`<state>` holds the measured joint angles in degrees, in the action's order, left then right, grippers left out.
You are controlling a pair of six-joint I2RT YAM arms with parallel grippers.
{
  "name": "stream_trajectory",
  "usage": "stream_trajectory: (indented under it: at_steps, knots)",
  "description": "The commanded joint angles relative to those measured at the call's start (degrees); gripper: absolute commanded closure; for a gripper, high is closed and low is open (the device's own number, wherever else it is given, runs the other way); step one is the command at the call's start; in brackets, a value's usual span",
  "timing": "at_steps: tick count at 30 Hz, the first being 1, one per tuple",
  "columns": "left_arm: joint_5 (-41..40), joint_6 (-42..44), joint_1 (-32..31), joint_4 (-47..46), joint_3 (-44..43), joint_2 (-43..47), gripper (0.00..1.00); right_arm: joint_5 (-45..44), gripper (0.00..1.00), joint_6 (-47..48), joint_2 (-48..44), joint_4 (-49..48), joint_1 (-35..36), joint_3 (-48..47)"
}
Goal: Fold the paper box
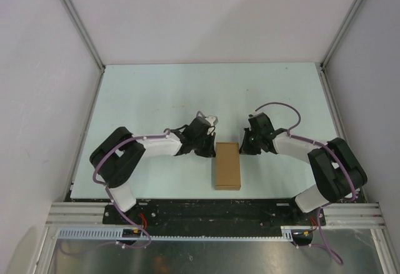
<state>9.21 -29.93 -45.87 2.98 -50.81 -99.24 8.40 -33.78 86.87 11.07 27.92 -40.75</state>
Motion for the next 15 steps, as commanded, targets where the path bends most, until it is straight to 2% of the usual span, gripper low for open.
stream_trajectory:
  at_steps: [1, 10, 13, 14, 15]
  knots:
    - [2.30, 0.23, -0.80, -1.75, -3.16, -1.74, 1.00, 1.79, 0.99, 0.21, 0.67, -1.75, 1.34, -2.14]
    - [0.55, -0.04, -1.68, -2.10, -2.11, -0.96, 1.00, 1.18, 0.99, 0.73, -0.47, 0.17, 1.96, -2.58]
    - [-4.54, 0.05, -1.25, -1.93, 1.84, 2.64, 0.91, -0.40, 0.99, 1.96, -2.14, 3.06, 0.56, -2.58]
    - [-5.34, -0.47, -0.98, -1.49, 2.81, 3.95, 0.81, -0.84, 0.99, 2.22, -2.75, 3.95, -0.14, -2.58]
    - [-7.17, -0.74, -0.63, -1.14, 4.73, 6.32, 0.75, -1.28, 0.99, 2.66, -3.46, 4.65, -1.37, -2.58]
